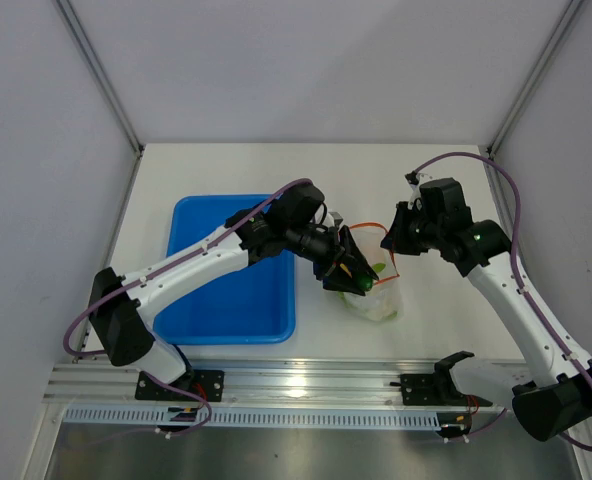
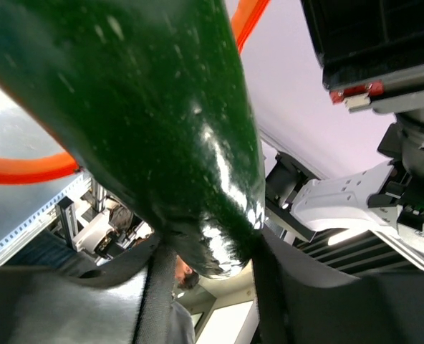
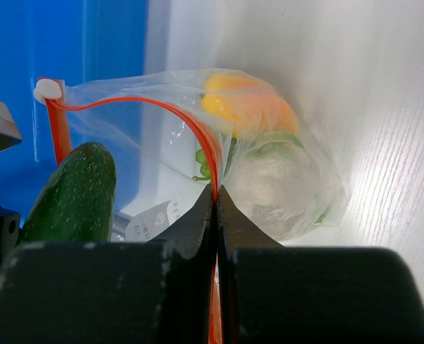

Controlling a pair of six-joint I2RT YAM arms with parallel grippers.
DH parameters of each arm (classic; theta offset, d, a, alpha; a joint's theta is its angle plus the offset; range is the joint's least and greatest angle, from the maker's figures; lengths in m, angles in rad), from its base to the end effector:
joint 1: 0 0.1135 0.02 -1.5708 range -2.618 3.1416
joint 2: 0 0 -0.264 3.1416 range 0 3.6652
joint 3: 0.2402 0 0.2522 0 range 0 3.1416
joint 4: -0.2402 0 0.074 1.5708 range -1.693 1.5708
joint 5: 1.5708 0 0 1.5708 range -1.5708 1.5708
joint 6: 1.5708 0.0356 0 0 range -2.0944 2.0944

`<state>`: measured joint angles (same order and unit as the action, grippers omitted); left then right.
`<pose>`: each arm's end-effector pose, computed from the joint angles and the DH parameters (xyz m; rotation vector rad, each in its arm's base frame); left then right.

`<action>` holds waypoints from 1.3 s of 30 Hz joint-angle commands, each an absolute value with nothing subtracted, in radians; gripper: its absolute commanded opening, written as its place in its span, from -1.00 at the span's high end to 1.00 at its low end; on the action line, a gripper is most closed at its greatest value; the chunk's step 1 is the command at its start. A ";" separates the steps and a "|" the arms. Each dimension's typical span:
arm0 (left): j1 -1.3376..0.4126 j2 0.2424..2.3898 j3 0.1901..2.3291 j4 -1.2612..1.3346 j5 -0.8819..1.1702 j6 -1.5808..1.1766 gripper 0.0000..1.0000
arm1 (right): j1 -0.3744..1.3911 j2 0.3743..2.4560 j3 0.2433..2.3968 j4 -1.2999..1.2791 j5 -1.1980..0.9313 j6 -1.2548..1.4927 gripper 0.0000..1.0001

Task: Place the food in the zip-top bag and seal the zipper
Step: Place the fake vegetable in the zipper food storage bag, then adjust the zipper food storage bag at the center of the board.

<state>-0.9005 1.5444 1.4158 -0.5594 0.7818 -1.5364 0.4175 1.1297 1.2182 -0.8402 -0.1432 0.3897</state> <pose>0.1918 -0.2823 0.3425 0.3004 -2.3785 1.3782 0.2043 0.0962 0.3590 -0.1072 2.3808 0.5632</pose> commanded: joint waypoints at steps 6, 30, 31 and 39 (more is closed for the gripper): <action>-0.879 1.542 1.445 -0.799 0.798 -1.799 -0.32 | 0.423 1.091 1.266 -0.830 -0.127 0.379 1.00; -0.713 1.427 1.574 -0.814 0.658 -1.293 -0.43 | 0.423 1.095 1.276 -0.882 -0.118 0.371 1.00; -0.710 1.427 1.569 -0.833 0.652 -1.276 -0.40 | 0.425 1.095 1.279 -0.884 -0.118 0.370 1.00; -0.715 1.480 1.612 -0.955 0.571 -0.962 -0.12 | 0.423 1.111 1.293 -0.903 -0.147 0.388 1.00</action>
